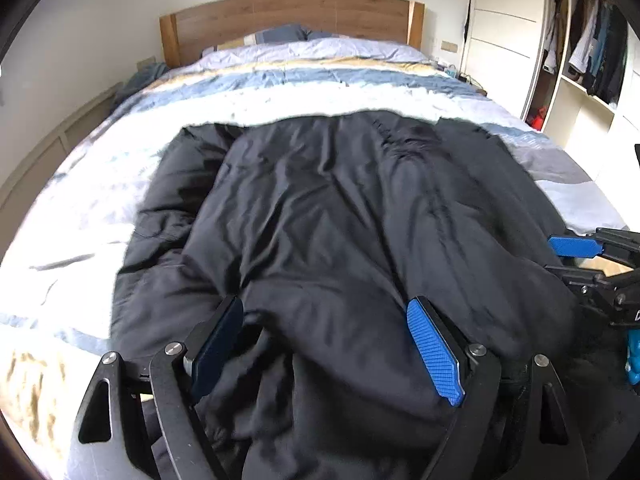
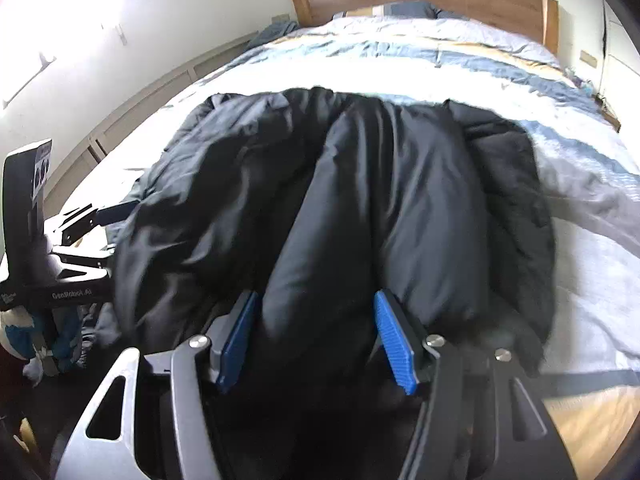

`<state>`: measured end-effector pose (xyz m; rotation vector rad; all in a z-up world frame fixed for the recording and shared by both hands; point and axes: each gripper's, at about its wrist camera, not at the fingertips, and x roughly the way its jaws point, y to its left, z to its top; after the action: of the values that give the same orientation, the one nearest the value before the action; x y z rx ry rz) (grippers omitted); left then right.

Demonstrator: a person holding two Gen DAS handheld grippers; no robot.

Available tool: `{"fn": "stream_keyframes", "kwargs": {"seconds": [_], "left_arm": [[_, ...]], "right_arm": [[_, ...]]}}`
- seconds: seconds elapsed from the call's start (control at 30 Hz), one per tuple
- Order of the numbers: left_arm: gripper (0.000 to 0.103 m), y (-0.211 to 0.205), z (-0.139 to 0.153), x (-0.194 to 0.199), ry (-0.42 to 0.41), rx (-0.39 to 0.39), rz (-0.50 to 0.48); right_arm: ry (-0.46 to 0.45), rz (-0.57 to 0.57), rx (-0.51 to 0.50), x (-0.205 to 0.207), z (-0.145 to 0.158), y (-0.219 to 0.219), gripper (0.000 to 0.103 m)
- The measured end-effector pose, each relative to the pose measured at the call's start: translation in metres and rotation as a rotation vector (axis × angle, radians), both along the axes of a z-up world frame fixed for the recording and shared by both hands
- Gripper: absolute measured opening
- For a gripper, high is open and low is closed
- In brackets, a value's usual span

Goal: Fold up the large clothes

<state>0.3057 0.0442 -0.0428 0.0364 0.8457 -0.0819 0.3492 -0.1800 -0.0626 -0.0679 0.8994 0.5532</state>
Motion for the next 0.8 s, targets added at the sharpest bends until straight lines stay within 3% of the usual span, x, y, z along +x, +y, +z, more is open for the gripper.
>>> {"fn": "stream_keyframes", "kwargs": {"seconds": [0.2,0.43,0.8], "left_arm": [[0.086,-0.007,0.044,-0.048,-0.085,0.023,0.001],[0.087,-0.009,0.073,-0.102,-0.142,0.044,-0.001],[0.09,0.0,0.107,-0.169,-0.216,0.047,0.015]], "right_arm": [[-0.057,-0.04,0.027,-0.045,0.037,-0.021,0.058],[-0.12,-0.091,0.043,-0.098,0.066,-0.041,0.058],[-0.161,-0.166,0.06,-0.166,0.086,-0.075,0.058]]}}
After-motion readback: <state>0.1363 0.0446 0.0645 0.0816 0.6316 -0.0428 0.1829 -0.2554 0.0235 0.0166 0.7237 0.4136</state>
